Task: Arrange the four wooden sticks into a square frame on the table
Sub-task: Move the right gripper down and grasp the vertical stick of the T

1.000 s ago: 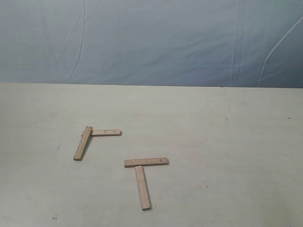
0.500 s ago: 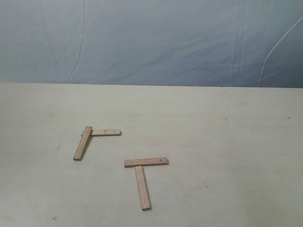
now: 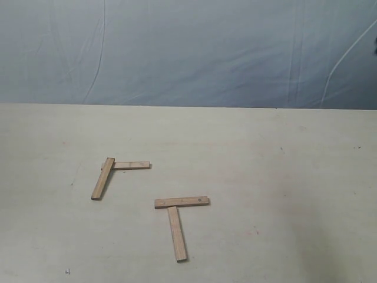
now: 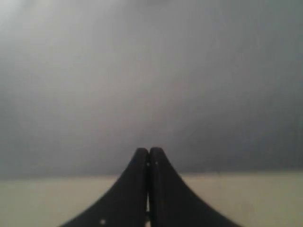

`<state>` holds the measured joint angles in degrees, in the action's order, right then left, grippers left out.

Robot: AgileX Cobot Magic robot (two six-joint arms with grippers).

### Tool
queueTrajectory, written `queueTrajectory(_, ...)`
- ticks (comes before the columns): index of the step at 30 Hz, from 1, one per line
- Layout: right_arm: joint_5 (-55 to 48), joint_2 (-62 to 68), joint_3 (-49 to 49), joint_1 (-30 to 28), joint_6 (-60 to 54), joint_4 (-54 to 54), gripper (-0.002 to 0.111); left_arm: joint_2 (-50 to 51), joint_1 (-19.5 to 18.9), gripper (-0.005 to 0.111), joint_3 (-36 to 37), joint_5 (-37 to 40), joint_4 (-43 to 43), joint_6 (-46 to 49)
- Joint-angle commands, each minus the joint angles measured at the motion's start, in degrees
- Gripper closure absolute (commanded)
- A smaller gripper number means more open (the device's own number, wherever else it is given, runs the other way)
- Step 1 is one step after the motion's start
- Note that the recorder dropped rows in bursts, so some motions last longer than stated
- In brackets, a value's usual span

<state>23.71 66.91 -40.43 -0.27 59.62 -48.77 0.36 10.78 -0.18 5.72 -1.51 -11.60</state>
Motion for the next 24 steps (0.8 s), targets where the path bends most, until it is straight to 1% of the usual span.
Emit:
queueTrajectory(1, -19.1, 12.3, -7.7, 8.6, 31.4, -37.0, 0.109, -0.4, -0.3, 0.107, 0.2, 0.3, 0.1, 0.1)
queueTrajectory(3, -18.1, 15.9, -9.8, 11.6, 42.1, -49.1, 0.109, -0.4, -0.3, 0.107, 0.2, 0.3, 0.1, 0.1)
queueTrajectory(4, -16.7, 17.8, -11.2, 13.1, 47.4, -51.2, 0.109, -0.4, -0.3, 0.107, 0.2, 0.3, 0.1, 0.1)
queueTrajectory(6, -15.3, 21.3, -13.4, 15.4, 48.2, -51.2, 0.109, -0.4, -0.3, 0.107, 0.2, 0.3, 0.1, 0.1)
queueTrajectory(8, -17.8, 23.4, -15.0, 17.9, 48.1, -51.2, 0.109, -0.4, -0.3, 0.107, 0.2, 0.3, 0.1, 0.1)
queueTrajectory(9, -21.9, 24.4, -15.6, 19.5, 47.3, -51.2, 0.109, -0.4, -0.3, 0.107, 0.2, 0.3, 0.1, 0.1)
queueTrajectory(11, -33.8, 25.8, -15.9, 23.2, 44.0, -51.2, 0.109, -0.4, -0.3, 0.107, 0.2, 0.3, 0.1, 0.1)
queueTrajectory(12, -42.5, 26.5, -15.9, 25.0, 39.8, -50.9, 0.109, -0.4, -0.3, 0.107, 0.2, 0.3, 0.1, 0.1)
queueTrajectory(14, -55.0, 28.3, -17.7, 27.4, 29.1, -41.4, 0.109, -0.4, -0.3, 0.107, 0.2, 0.3, 0.1, 0.1)
queueTrajectory(16, -64.4, 31.1, -23.3, 28.0, 7.9, -23.5, 0.109, -0.4, -0.3, 0.107, 0.2, 0.3, 0.1, 0.1)
queueTrajectory(18, -71.4, 33.8, -30.2, 28.0, -13.4, -4.6, 0.109, -0.4, -0.3, 0.107, 0.2, 0.3, 0.1, 0.1)
queueTrajectory(19, -74.1, 34.7, -32.8, 27.9, -21.8, 3.8, 0.109, -0.4, -0.3, 0.107, 0.2, 0.3, 0.1, 0.1)
queueTrajectory(22, -79.3, 36.1, -38.5, 28.3, -39.4, 25.5, 0.109, -0.4, -0.3, 0.107, 0.2, 0.3, 0.1, 0.1)
queueTrajectory(24, -78.8, 36.3, -38.9, 29.4, -46.3, 34.6, 0.108, -0.4, -0.3, 0.107, 0.2, 0.3, 0.1, 0.1)
